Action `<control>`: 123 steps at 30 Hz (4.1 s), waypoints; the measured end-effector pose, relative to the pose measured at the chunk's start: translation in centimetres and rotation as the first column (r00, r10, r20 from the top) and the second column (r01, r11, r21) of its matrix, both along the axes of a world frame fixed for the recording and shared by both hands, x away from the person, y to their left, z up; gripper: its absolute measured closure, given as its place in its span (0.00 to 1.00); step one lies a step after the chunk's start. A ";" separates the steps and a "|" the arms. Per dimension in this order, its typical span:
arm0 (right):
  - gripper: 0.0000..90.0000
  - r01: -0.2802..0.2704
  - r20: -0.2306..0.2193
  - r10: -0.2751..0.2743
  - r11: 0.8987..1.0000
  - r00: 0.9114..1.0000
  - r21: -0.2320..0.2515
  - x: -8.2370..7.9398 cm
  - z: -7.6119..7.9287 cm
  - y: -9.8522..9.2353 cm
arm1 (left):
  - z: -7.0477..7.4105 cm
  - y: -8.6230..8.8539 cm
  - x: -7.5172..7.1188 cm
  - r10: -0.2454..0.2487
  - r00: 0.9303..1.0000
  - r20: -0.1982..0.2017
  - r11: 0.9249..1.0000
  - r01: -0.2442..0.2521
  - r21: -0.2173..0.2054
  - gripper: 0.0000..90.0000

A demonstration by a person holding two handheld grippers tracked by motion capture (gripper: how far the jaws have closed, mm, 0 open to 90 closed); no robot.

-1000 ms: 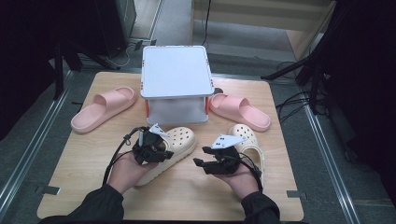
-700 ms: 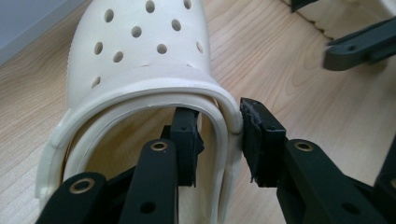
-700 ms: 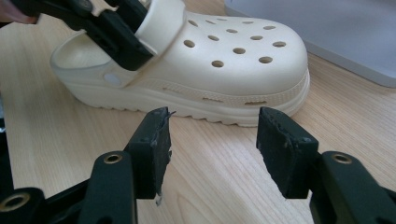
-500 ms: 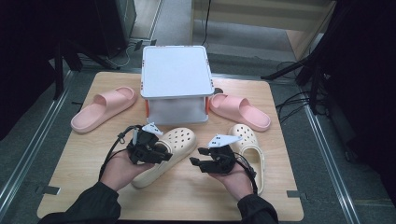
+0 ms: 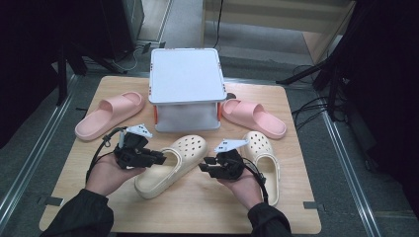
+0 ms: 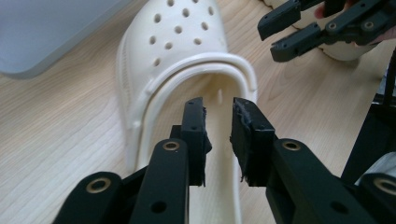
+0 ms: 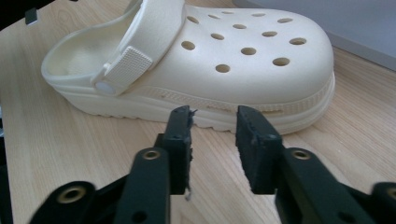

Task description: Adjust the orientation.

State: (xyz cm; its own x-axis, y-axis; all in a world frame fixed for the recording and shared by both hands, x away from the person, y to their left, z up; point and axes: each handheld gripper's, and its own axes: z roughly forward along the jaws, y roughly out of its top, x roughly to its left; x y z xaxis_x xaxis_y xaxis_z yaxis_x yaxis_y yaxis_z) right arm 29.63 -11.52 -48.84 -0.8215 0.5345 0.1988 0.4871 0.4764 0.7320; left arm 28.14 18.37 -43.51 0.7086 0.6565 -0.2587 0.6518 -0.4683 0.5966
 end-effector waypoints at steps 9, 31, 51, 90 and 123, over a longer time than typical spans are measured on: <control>0.91 -0.026 0.007 0.027 0.999 1.000 -0.033 -0.1 -0.3 1.5 | -1.5 2.9 0.7 0.069 0.998 0.013 0.997 -0.069 0.022 0.94; 1.00 -0.023 -0.016 0.022 0.999 1.000 -0.046 0.5 -1.7 3.6 | -5.2 4.1 1.5 0.121 0.991 -0.055 0.993 -0.121 -0.006 0.94; 1.00 0.018 -0.039 -0.020 0.998 0.999 -0.055 2.5 -1.5 3.7 | -5.4 3.3 -0.2 0.073 0.994 -0.086 0.996 -0.077 -0.047 0.97; 0.73 0.054 0.010 -0.054 0.998 0.999 -0.026 4.0 -0.1 2.3 | -4.3 2.4 -0.6 0.046 0.994 -0.094 0.990 -0.058 -0.131 0.57; 0.63 0.105 -0.053 -0.104 0.994 0.993 0.027 -1.2 2.5 -4.6 | -3.3 2.2 2.9 0.015 0.997 -0.078 0.991 -0.025 -0.131 0.49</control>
State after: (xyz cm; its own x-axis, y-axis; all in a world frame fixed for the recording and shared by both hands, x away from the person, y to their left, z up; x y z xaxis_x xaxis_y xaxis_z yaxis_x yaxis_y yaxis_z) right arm 28.45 -16.13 -46.34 -0.7496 0.6102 0.2563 0.5706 0.3996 0.7175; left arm 31.03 20.54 -46.79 0.6708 0.6268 -0.3964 0.7059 -0.3759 0.6003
